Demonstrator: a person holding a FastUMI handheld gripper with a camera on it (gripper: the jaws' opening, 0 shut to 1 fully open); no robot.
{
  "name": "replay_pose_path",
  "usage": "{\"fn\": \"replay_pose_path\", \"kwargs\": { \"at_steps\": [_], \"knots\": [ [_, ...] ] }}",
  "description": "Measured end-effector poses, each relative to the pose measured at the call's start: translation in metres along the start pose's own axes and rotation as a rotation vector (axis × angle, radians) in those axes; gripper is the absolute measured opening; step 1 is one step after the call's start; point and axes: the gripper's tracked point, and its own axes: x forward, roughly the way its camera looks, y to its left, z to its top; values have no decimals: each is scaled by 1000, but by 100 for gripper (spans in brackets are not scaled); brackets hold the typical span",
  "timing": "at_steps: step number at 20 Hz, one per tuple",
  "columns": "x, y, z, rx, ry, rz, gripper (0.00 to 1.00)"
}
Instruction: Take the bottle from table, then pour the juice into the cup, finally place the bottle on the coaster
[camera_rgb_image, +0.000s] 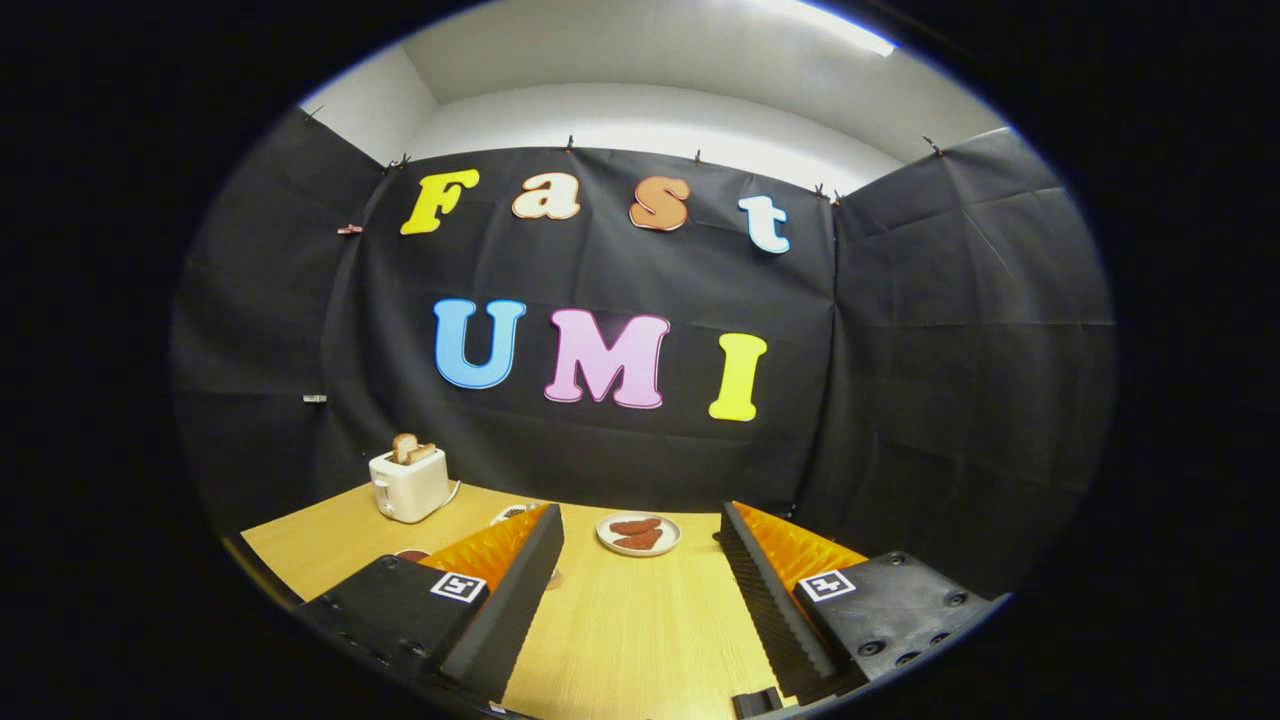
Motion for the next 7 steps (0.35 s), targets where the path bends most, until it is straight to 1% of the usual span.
{"fn": "replay_pose_path", "kwargs": {
  "at_steps": [3, 7],
  "knots": [
    [5, -14, -14, 21, 24, -2, 97],
    [19, -26, -20, 26, 41, 54, 97]
  ]
}}
